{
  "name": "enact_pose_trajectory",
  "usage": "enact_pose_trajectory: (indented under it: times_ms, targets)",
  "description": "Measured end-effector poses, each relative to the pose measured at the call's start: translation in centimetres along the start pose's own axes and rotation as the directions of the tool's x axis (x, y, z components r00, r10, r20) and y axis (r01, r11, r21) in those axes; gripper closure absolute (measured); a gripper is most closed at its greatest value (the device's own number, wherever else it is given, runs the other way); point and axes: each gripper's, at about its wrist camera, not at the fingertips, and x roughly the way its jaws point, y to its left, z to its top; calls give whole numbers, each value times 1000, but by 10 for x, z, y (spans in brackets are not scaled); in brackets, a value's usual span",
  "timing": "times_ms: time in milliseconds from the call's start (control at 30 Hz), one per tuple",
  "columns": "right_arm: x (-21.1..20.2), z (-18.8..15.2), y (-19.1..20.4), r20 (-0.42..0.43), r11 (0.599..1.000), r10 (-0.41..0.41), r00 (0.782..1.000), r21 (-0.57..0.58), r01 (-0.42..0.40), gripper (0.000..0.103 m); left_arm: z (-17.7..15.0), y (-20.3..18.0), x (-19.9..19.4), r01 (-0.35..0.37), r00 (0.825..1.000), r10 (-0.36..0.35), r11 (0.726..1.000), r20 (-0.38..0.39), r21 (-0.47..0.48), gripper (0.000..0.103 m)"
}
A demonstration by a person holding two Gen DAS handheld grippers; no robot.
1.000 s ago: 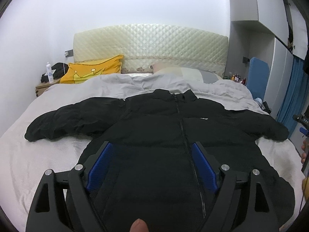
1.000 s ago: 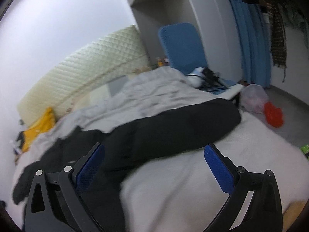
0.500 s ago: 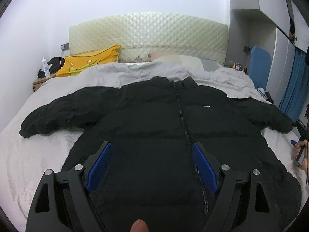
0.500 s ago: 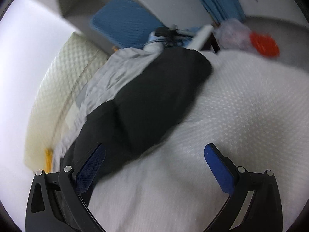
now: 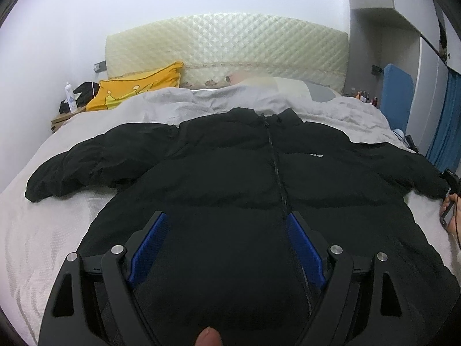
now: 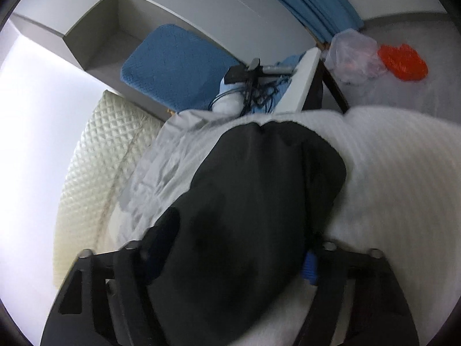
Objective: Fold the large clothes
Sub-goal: 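Grasp the jacket sleeve cuff with the right gripper and lift it up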
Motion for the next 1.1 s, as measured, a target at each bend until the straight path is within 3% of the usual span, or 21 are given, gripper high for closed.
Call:
enact_pose_trajectory:
  times_ms: [33, 100, 233, 500, 700, 933, 1000, 1100]
  targets:
    - [6, 2, 0, 5, 1000, -6, 1000, 0, 6, 67, 0, -1, 2, -3, 1000, 3, 1000, 5, 3, 18]
    - [12, 6, 0, 16, 1000, -19, 1000, -7, 20, 80, 0, -2, 6, -2, 1000, 2, 1000, 5, 6, 18]
    - [10, 17, 20, 54, 991, -60, 997, -118, 66, 93, -3, -7, 15, 13, 1000, -12, 999, -25, 34, 18]
    - [-29, 38, 44, 171, 968, -114, 979, -203, 148, 97, -3, -6, 9, 21, 1000, -21, 998, -9, 66, 18]
    - [-57, 32, 91, 220, 920, -187, 957, -302, 249, 97, -2, -8, 4, 23, 1000, -22, 995, -15, 101, 18]
    - [-109, 34, 170, 248, 905, -113, 962, -375, 203, 97, -8, -11, -9, 12, 1000, -12, 990, -1, 143, 18]
    - [-126, 31, 204, 261, 876, -96, 961, -436, 206, 97, -6, -9, -15, 18, 1000, -20, 991, 11, 135, 18]
    - [-149, 20, 251, 265, 838, -55, 963, -511, 189, 97, -1, -4, -24, -35, 998, 26, 988, 60, 150, 18]
